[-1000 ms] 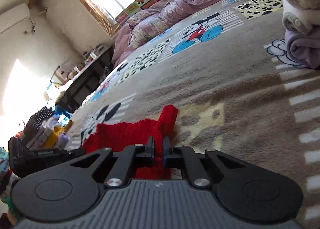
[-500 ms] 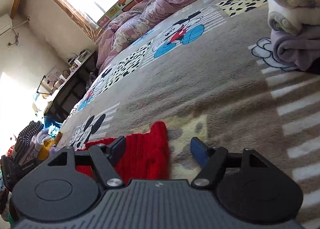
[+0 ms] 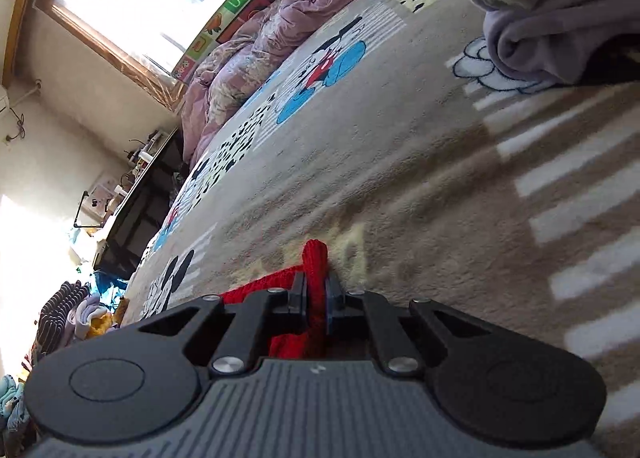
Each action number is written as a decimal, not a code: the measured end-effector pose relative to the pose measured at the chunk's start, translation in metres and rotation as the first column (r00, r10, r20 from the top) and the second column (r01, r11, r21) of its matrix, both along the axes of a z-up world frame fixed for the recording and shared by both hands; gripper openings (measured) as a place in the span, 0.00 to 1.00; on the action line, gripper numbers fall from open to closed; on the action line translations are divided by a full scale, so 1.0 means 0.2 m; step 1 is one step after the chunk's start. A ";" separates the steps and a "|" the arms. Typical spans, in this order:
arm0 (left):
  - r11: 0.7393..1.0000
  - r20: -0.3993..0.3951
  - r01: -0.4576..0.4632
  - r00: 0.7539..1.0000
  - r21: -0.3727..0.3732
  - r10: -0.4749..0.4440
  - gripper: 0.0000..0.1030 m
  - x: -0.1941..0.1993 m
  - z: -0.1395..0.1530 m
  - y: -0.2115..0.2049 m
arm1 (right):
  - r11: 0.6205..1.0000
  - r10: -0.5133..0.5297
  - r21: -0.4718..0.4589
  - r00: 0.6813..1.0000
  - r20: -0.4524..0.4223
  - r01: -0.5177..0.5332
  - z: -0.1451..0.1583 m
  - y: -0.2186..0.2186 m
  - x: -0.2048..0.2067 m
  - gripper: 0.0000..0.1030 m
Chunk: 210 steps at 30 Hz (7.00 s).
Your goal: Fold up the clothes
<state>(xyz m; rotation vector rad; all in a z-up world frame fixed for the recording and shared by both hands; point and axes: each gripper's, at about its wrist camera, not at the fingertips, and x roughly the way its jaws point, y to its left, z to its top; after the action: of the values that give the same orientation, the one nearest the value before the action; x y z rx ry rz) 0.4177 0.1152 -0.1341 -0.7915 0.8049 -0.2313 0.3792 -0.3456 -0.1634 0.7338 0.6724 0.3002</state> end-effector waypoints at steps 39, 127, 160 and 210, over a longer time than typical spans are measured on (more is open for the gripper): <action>0.936 0.151 0.161 0.981 -0.313 -0.118 0.67 -0.02 0.09 -0.20 | 0.991 0.126 0.021 0.982 0.139 -0.130 0.18 0.11 0.04 0.54; 0.983 0.164 0.089 0.984 -0.161 -0.063 0.86 -0.77 0.27 -0.15 | 0.997 0.063 -0.032 0.998 -0.001 -0.063 0.13 0.30 -0.83 0.75; 0.968 0.158 0.173 0.966 0.183 -0.203 0.36 -1.61 0.14 -0.46 | 0.859 0.277 -0.476 0.952 0.128 -0.186 0.15 0.64 -1.58 0.43; 0.893 0.016 0.436 0.898 0.108 -0.440 0.47 -0.49 0.18 -1.24 | 0.961 0.206 -0.248 0.909 0.363 -0.119 0.24 0.12 -1.29 0.58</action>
<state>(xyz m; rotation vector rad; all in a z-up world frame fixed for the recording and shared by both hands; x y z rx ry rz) 0.3206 -0.1327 -0.0985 -0.4979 0.9449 -0.6036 0.1217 -0.3211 -0.1146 0.3867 0.3819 0.5014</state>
